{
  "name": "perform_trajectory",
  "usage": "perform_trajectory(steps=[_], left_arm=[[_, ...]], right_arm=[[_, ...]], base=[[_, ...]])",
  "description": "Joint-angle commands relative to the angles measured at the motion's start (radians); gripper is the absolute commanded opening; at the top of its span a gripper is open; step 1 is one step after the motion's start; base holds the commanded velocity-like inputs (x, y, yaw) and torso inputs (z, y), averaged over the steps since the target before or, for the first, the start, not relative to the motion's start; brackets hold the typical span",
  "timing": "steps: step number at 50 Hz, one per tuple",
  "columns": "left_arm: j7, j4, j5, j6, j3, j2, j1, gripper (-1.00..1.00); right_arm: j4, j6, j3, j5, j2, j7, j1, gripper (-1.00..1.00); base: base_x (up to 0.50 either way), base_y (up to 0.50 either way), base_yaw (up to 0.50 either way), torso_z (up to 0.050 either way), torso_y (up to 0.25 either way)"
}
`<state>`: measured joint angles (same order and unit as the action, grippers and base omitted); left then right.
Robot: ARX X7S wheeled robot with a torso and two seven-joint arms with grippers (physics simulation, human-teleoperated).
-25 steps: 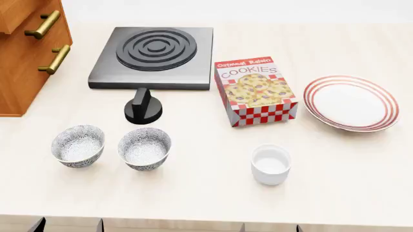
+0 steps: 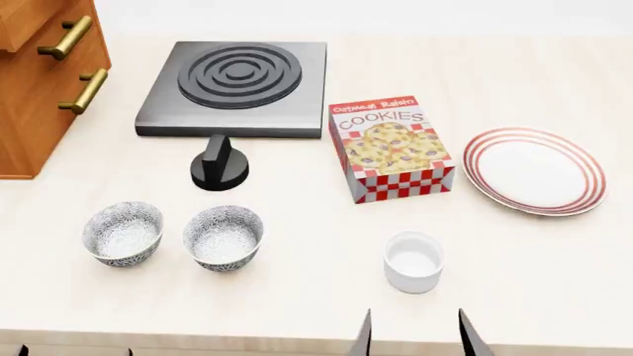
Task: Pick the akita bowl from table center and place it on the plate.
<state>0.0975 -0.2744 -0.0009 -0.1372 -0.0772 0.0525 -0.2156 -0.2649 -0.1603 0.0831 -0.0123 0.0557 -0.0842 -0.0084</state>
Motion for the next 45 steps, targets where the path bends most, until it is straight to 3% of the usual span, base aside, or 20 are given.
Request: perform_trajectory(steps=[1, 16, 22, 45], left_arm=[[0.040, -0.378, -0.028, 0.123, -0.011, 0.029, -0.086, 1.00], [0.074, -0.603, -0.045, 0.226, -0.006, 0.065, -0.089, 1.00], [0.089, -0.596, -0.039, 0.224, -0.009, 0.072, -0.090, 1.00], [0.116, -0.625, -0.065, 0.213, -0.019, 0.103, -0.096, 1.00]], right_arm=[[-0.325, -0.188, 0.020, -0.016, 0.029, -0.034, 0.012, 1.00], [-0.587, -0.429, 0.069, -0.058, 0.053, -0.057, 0.079, 1.00], [-0.573, -0.410, 0.080, -0.053, 0.065, -0.061, 0.075, 1.00], [-0.595, -0.453, 0.080, -0.024, 0.077, -0.088, 0.086, 1.00]], base=[[0.00, 0.00, 0.00, 0.000, 0.000], [0.00, 0.00, 0.00, 0.000, 0.000], [0.04, 0.00, 0.00, 0.000, 0.000], [0.50, 0.00, 0.00, 0.000, 0.000]])
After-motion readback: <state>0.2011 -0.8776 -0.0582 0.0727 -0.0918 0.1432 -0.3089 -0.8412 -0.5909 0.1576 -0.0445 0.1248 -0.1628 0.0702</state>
